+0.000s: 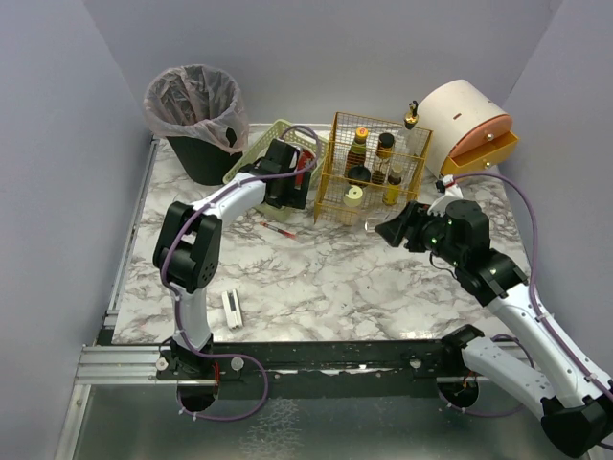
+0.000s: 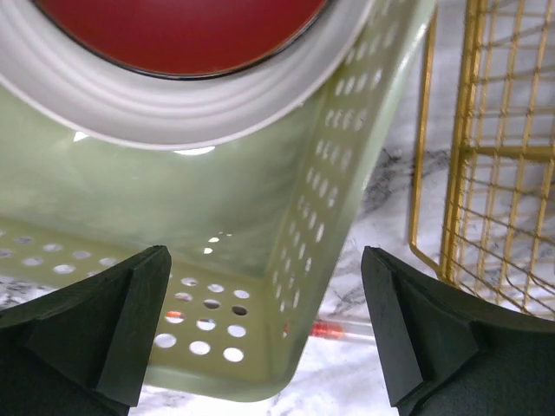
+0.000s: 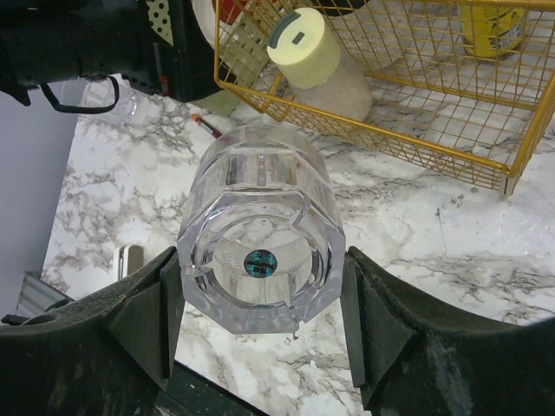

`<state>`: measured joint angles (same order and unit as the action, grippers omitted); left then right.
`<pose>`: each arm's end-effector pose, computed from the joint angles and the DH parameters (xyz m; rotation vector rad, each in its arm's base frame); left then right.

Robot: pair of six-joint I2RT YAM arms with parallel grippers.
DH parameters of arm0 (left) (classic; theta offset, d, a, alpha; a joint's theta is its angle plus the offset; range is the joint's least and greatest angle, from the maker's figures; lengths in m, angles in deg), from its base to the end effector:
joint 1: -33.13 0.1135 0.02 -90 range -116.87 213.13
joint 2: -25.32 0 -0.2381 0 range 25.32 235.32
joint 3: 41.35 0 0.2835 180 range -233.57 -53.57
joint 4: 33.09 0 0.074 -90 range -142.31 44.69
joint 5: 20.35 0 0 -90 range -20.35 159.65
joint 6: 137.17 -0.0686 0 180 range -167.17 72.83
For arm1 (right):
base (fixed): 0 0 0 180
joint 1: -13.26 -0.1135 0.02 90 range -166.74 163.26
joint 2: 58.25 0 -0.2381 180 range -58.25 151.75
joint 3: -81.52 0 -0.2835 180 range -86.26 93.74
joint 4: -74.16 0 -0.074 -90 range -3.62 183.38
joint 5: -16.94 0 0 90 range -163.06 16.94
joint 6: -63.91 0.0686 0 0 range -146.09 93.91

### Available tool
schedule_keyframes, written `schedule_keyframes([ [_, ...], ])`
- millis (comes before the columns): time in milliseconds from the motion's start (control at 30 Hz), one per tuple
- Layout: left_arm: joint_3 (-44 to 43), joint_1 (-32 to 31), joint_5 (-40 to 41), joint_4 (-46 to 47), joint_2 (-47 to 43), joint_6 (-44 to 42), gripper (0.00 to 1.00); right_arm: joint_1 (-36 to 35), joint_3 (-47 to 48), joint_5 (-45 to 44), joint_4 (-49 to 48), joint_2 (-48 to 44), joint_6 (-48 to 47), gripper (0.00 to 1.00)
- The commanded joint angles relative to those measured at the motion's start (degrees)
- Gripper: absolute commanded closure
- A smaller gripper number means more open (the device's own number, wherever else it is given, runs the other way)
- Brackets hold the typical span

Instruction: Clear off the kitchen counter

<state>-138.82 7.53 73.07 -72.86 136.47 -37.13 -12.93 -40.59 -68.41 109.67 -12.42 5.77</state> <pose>0.4222 -0.1978 0.1541 0.3153 2.4909 -0.1824 0.2326 0.1206 0.2869 0.0469 2.0538 0.7268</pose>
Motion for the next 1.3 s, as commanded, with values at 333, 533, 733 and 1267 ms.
schedule_keyframes([
  [333, 11.7, -3.6, -10.1, -1.2, -9.7, 7.4, 0.01, -0.3, -0.8, -0.5, 0.3, -2.3, 1.5, 0.99],
  [533, 16.0, -9.3, -11.0, 0.0, -13.2, 11.3, 0.01, -0.3, -2.4, -1.5, 1.4, -4.9, 2.4, 0.99],
  [733, 17.3, -10.5, -9.2, -0.8, -17.9, 12.8, 0.01, -0.3, -1.1, -2.8, 3.0, -4.3, 0.6, 1.00],
  [1267, 7.9, -2.3, -5.1, -7.6, -31.1, 8.4, 0.01, -0.3, 5.8, -3.5, 4.5, 0.0, -6.6, 0.99],
])
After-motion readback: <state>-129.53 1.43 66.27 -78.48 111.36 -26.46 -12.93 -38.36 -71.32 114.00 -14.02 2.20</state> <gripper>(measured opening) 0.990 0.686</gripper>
